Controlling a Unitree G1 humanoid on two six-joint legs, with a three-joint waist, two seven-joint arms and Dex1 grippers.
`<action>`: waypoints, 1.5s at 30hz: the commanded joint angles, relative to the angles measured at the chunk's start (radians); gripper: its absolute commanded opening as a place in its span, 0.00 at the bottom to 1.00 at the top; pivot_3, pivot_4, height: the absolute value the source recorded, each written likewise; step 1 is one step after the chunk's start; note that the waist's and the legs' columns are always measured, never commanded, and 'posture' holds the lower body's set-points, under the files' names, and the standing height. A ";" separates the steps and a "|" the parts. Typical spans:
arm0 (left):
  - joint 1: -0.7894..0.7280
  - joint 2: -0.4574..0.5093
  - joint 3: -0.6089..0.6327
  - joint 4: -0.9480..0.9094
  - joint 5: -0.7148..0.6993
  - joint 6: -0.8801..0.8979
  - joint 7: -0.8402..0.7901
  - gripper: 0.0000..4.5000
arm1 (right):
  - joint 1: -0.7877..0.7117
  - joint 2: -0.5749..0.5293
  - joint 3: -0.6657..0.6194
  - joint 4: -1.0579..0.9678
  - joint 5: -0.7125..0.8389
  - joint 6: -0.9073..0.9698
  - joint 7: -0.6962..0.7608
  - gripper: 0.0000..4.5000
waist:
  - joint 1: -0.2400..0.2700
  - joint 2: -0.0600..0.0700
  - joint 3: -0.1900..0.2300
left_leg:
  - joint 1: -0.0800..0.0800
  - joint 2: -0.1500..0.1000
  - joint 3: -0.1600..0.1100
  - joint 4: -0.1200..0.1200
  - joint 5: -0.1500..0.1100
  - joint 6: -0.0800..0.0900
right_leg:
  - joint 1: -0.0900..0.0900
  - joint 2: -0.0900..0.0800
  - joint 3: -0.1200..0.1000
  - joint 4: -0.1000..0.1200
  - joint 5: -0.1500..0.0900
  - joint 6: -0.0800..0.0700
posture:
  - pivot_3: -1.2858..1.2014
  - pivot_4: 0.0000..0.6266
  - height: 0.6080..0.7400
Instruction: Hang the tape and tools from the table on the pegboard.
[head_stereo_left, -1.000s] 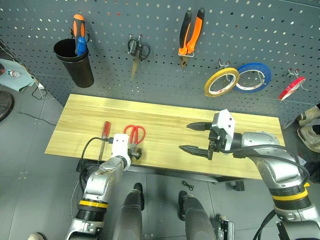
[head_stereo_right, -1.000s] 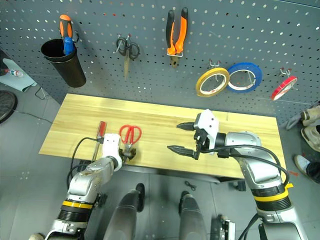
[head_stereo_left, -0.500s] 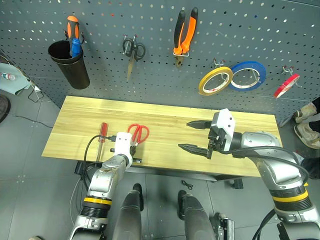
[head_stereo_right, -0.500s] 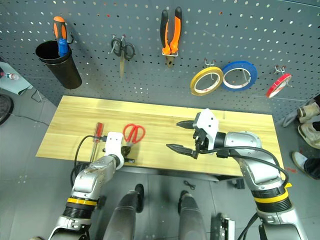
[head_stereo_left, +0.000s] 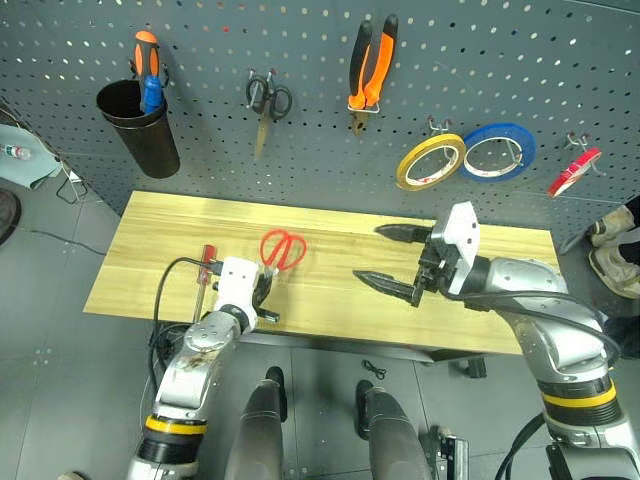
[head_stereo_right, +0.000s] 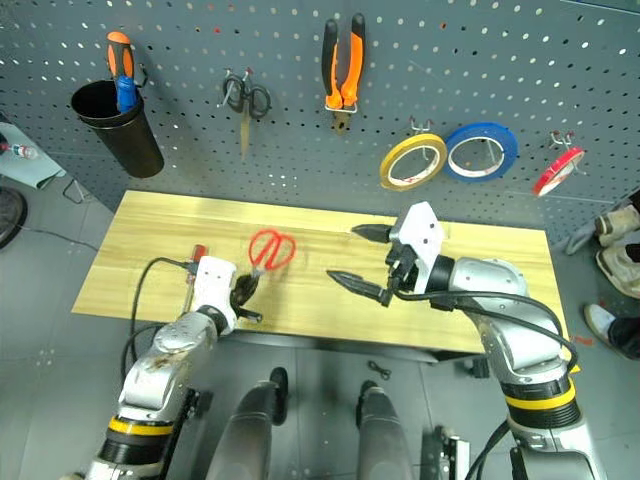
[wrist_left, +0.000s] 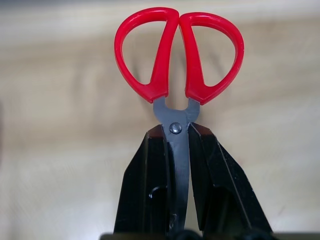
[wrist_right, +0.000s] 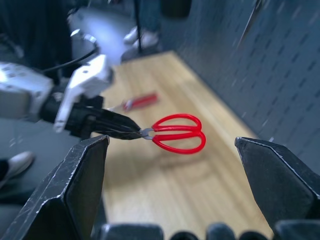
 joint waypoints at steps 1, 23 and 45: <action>0.033 0.013 0.025 -0.159 0.001 -0.116 -0.024 0.02 | -0.061 0.035 -0.057 -0.106 0.108 0.065 -0.076 1.00 | -0.001 0.000 0.000 | 0.000 0.000 0.000 0.000 0.000 0.000 | 0.000 0.000 0.000 0.000 0.000 0.000 | 0.53 0.49 1.00; -0.203 -0.041 0.044 -0.194 0.125 -0.143 0.097 0.02 | -0.311 0.112 -0.111 -0.035 0.209 0.058 -0.196 1.00 | 0.015 -0.001 -0.001 | -0.003 0.000 0.000 0.004 0.006 0.009 | 0.000 0.000 -0.001 0.000 0.005 0.004 | 0.54 0.46 1.00; -0.134 -0.063 0.062 -0.021 0.118 -0.050 0.082 0.90 | -0.148 0.015 0.110 -0.061 -0.010 0.105 -0.226 1.00 | -0.001 -0.006 -0.015 | -0.003 0.000 0.000 0.006 0.006 0.009 | 0.000 0.000 0.000 0.002 0.005 0.004 | 0.53 0.48 1.00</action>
